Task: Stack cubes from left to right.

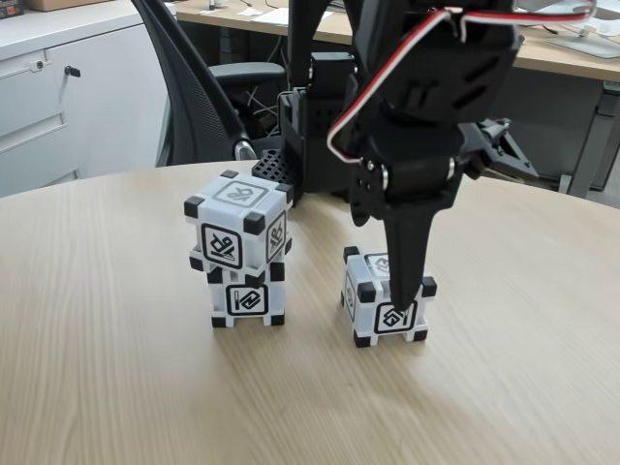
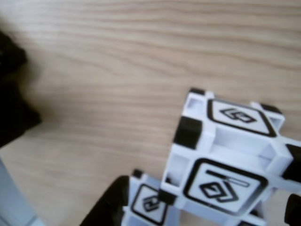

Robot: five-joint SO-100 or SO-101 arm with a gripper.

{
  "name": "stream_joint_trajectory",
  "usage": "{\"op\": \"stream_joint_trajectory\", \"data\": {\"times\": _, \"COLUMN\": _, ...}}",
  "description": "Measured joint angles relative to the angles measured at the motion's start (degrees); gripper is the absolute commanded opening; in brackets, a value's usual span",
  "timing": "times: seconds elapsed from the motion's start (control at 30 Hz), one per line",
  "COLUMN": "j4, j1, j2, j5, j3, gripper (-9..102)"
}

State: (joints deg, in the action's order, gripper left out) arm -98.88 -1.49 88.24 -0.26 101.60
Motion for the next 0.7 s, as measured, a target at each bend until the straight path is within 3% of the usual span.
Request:
{"op": "stream_joint_trajectory", "data": {"times": 0.2, "j4": 5.36, "j1": 0.0, "j2": 0.0, "j5": 0.62, "j3": 0.0, "gripper": 36}}
{"op": "stream_joint_trajectory", "data": {"times": 0.7, "j4": 5.63, "j1": 0.0, "j2": 0.0, "j5": 0.26, "j3": 0.0, "gripper": 37}}
